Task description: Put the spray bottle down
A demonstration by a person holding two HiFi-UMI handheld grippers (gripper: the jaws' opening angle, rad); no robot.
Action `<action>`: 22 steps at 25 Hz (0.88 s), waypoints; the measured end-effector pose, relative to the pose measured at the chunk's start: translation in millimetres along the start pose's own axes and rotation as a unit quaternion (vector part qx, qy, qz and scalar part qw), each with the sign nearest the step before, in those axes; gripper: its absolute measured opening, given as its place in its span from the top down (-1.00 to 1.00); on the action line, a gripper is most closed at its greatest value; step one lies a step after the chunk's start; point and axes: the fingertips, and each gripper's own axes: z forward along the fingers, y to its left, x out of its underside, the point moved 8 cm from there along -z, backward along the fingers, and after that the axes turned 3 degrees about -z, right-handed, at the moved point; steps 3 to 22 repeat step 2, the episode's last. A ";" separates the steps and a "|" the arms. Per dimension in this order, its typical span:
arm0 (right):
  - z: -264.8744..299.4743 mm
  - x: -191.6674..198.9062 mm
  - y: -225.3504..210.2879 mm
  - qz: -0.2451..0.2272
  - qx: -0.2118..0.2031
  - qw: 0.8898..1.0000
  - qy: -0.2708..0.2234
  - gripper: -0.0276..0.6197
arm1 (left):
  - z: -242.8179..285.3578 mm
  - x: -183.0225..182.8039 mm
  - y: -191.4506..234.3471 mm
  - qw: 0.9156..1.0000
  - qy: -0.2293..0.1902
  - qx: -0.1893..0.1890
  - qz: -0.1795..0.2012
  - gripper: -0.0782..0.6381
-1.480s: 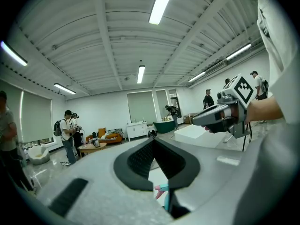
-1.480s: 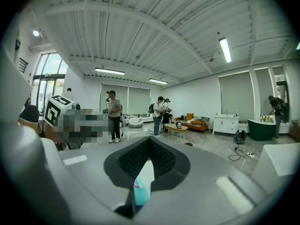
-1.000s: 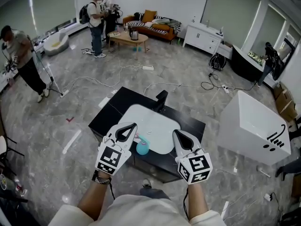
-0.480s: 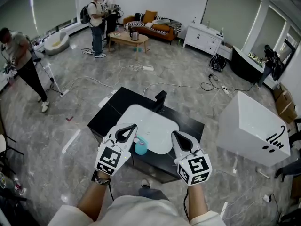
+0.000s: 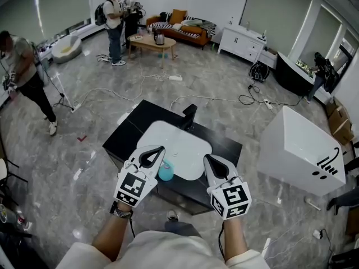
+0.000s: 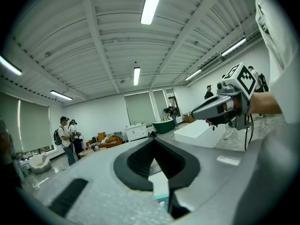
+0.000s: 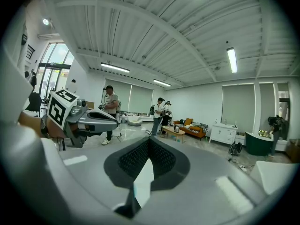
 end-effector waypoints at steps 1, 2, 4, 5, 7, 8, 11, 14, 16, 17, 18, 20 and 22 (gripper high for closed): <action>-0.6 0.8 -0.1 0.000 0.000 1.000 -0.001 0.90 | 0.8 0.7 -1.0 1.000 0.000 0.000 0.000 0.78; -1.3 1.6 -0.3 -0.001 0.000 1.000 -0.001 0.90 | 1.7 1.3 -2.0 1.000 0.001 0.001 0.000 0.78; -1.3 1.6 -0.3 -0.001 0.000 1.000 -0.001 0.90 | 1.7 1.3 -2.0 1.000 0.001 0.001 0.000 0.78; -1.3 1.6 -0.3 -0.001 0.000 1.000 -0.001 0.90 | 1.7 1.3 -2.0 1.000 0.001 0.001 0.000 0.78; -1.3 1.6 -0.3 -0.001 0.000 1.000 -0.001 0.90 | 1.7 1.3 -2.0 1.000 0.001 0.001 0.000 0.78; -1.3 1.6 -0.3 -0.001 0.000 1.000 -0.001 0.90 | 1.7 1.3 -2.0 1.000 0.001 0.001 0.000 0.78; -1.3 1.6 -0.3 -0.001 0.000 1.000 -0.001 0.90 | 1.7 1.3 -2.0 1.000 0.001 0.001 0.000 0.78; -1.3 1.6 -0.3 -0.001 0.000 1.000 -0.001 0.90 | 1.7 1.3 -2.0 1.000 0.001 0.001 0.000 0.78; -1.3 1.6 -0.3 -0.001 0.000 1.000 -0.001 0.90 | 1.7 1.3 -2.0 1.000 0.001 0.001 0.000 0.78; -1.3 1.6 -0.3 -0.001 0.000 1.000 -0.001 0.90 | 1.7 1.3 -2.0 1.000 0.001 0.001 0.000 0.78; -1.3 1.6 -0.3 -0.001 0.000 1.000 -0.001 0.90 | 1.7 1.3 -2.0 1.000 0.001 0.001 0.000 0.78; -1.3 1.6 -0.3 -0.001 0.000 1.000 -0.001 0.90 | 1.7 1.3 -2.0 1.000 0.001 0.001 0.000 0.78; -1.3 1.6 -0.3 -0.001 0.000 1.000 -0.001 0.90 | 1.7 1.3 -2.0 1.000 0.001 0.001 0.000 0.78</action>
